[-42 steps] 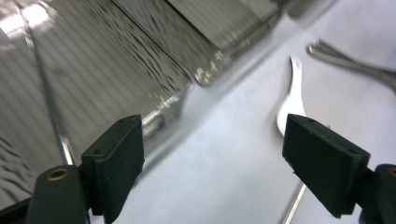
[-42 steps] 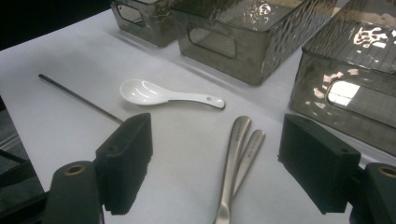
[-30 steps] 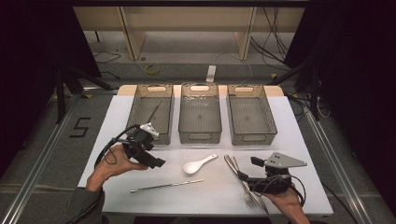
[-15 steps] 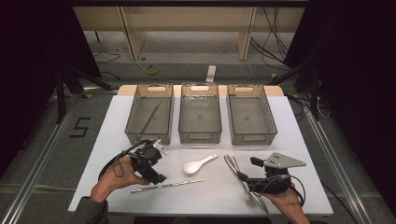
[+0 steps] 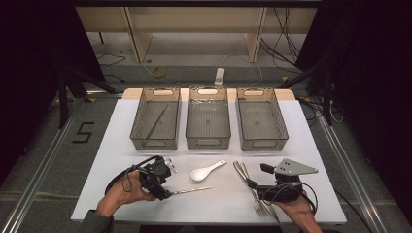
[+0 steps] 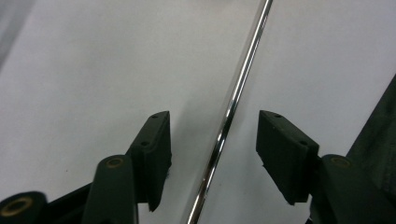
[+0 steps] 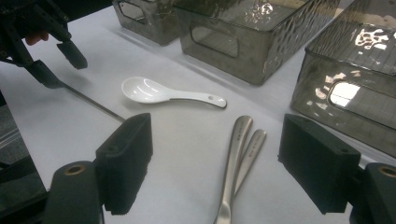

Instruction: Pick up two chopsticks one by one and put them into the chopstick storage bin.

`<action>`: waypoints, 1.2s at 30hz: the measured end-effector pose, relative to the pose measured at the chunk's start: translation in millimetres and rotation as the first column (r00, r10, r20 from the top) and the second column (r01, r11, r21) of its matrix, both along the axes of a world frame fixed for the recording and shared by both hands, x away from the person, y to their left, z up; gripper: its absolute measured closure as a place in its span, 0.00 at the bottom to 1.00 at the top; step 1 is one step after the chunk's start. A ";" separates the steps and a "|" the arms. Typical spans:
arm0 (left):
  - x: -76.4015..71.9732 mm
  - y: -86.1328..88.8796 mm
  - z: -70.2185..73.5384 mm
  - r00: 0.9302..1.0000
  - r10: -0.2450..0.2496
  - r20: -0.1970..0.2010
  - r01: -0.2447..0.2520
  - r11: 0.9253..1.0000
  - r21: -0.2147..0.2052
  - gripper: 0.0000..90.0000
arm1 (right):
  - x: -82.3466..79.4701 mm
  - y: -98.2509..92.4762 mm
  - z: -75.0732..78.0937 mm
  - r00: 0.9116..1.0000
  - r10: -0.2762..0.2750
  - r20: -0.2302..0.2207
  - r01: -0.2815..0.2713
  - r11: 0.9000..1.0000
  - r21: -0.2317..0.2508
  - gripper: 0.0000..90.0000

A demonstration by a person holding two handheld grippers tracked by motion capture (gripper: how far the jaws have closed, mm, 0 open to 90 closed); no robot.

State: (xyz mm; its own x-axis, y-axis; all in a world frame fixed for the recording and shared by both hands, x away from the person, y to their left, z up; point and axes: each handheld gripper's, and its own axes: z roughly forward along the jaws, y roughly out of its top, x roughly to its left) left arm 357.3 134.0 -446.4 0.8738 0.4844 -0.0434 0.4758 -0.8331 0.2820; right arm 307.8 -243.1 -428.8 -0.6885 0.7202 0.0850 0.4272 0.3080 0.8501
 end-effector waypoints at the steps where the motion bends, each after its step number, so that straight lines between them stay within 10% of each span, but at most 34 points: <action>1: -0.4 -0.2 -1.3 1.000 -0.007 0.000 0.007 1.000 0.007 0.52 | -0.1 0.0 0.0 1.000 0.000 0.000 0.000 1.000 0.000 0.30; 36: -4.3 -4.5 -13.3 0.995 -0.096 -0.014 0.097 0.990 0.106 0.87 | 0.8 0.7 -1.1 1.000 0.005 -0.008 -0.005 1.000 -0.003 0.30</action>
State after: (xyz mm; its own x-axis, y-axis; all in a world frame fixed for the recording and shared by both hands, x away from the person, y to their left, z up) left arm 353.0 129.5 -459.7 0.9165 0.4000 -0.0040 0.3938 -0.9003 0.1855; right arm 308.6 -242.4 -429.8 -0.6911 0.7174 0.0883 0.4327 0.3127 0.8456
